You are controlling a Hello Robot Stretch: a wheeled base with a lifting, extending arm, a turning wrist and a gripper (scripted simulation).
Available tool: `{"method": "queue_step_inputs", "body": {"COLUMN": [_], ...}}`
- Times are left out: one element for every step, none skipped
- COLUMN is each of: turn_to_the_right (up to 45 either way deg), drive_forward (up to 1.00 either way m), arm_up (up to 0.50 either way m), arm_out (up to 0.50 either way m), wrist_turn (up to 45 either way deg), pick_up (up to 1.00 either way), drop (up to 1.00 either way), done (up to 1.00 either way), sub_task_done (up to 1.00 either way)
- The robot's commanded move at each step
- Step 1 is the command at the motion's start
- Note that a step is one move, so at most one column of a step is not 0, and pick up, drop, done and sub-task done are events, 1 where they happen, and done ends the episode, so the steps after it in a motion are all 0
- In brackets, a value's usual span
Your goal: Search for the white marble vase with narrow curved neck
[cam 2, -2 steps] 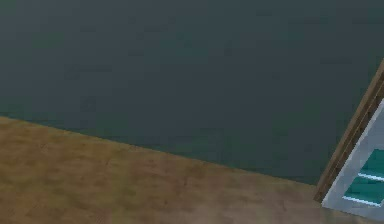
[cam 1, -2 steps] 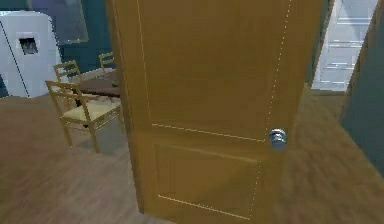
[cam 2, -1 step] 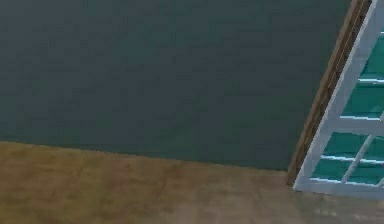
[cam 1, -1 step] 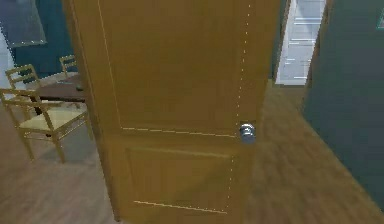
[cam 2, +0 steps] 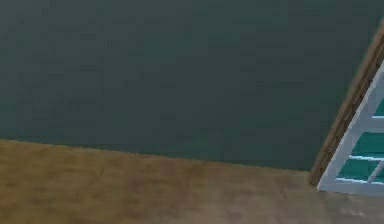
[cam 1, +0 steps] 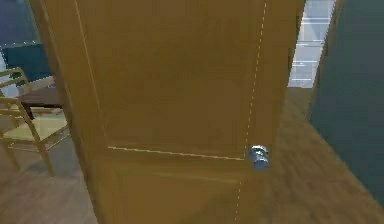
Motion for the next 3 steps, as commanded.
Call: {"method": "queue_step_inputs", "body": {"turn_to_the_right": [-45.0, -27.0, 0.0], "drive_forward": [0.00, 0.00, 0.90], "arm_up": [0.00, 0.00, 0.00], "arm_out": [0.00, 0.00, 0.00], "wrist_turn": [0.0, 0.0, 0.0], "pick_up": [0.00, 0.00, 0.00], "drop": [0.00, 0.00, 0.00], "done": [0.00, 0.00, 0.00], "sub_task_done": [0.00, 0.00, 0.00]}}
